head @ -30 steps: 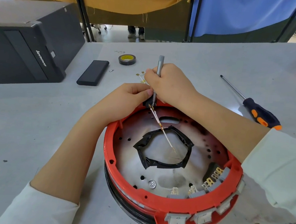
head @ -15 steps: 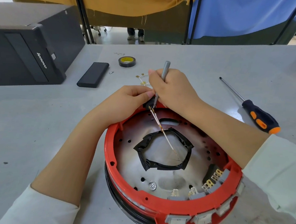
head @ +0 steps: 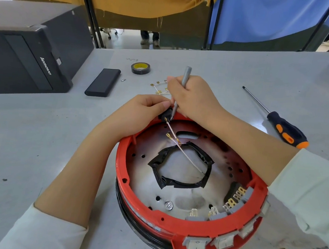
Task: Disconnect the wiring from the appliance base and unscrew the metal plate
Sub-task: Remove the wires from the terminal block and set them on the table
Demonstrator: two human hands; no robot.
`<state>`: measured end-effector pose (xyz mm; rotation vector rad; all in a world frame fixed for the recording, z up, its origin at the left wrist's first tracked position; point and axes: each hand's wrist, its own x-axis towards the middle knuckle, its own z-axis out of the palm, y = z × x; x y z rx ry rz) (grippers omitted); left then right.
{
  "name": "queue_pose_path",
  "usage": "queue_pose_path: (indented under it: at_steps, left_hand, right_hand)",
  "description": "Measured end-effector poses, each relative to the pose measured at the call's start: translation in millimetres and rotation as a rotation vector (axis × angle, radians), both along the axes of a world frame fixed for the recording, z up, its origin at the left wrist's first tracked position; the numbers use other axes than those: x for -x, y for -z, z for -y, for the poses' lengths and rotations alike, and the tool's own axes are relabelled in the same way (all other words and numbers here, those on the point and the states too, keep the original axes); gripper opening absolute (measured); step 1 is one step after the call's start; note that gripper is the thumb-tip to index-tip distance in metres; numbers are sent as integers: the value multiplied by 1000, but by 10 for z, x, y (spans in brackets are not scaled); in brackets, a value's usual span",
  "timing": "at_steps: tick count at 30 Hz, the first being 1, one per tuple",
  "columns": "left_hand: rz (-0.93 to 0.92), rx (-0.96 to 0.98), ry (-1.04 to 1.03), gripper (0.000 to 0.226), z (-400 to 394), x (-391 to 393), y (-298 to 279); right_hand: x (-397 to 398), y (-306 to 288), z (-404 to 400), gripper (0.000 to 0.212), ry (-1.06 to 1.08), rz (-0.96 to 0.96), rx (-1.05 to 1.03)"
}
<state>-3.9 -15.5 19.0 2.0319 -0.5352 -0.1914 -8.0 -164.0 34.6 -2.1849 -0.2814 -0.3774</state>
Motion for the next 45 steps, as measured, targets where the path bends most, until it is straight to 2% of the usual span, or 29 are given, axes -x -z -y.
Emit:
queue_pose_path:
  at_steps: [2, 9, 14, 17, 21, 25, 28, 30, 32, 40, 45]
  left_hand:
    - [-5, -3, -8, 22, -2, 0, 6]
    - [7, -9, 22, 23, -15, -7, 1]
    - [10, -6, 14, 25, -16, -6, 3]
    - [-5, 12, 21, 23, -22, -9, 23]
    - [9, 17, 9, 27, -28, -5, 29]
    - [-9, 35, 21, 25, -26, 15, 13]
    - [-21, 32, 15, 23, -22, 21, 3]
    - [-14, 30, 7, 23, -22, 26, -2]
    - [-7, 26, 9, 23, -21, 26, -3]
    - [-11, 16, 10, 23, -31, 7, 18]
    - [-20, 21, 6, 22, -28, -11, 30]
  right_hand:
    - [-3, -15, 22, 47, -33, -16, -82]
    - [-8, -10, 85, 44, -57, 65, -175]
    - [21, -127, 104, 22, -70, 104, -255]
    - [134, -258, 101, 24, -111, 80, 22]
    - [369, -381, 108, 38, -203, -178, 341]
    - [594, -414, 217, 21, -219, -314, 463]
    - [730, -386, 267, 23, -195, -455, 641]
    - [782, -299, 243, 27, -132, -411, 857]
    - [811, -210, 185, 26, -67, -309, 970]
    - [800, -34, 96, 22, 9, -163, 1020]
    - [751, -177, 219, 22, 18, -384, 718]
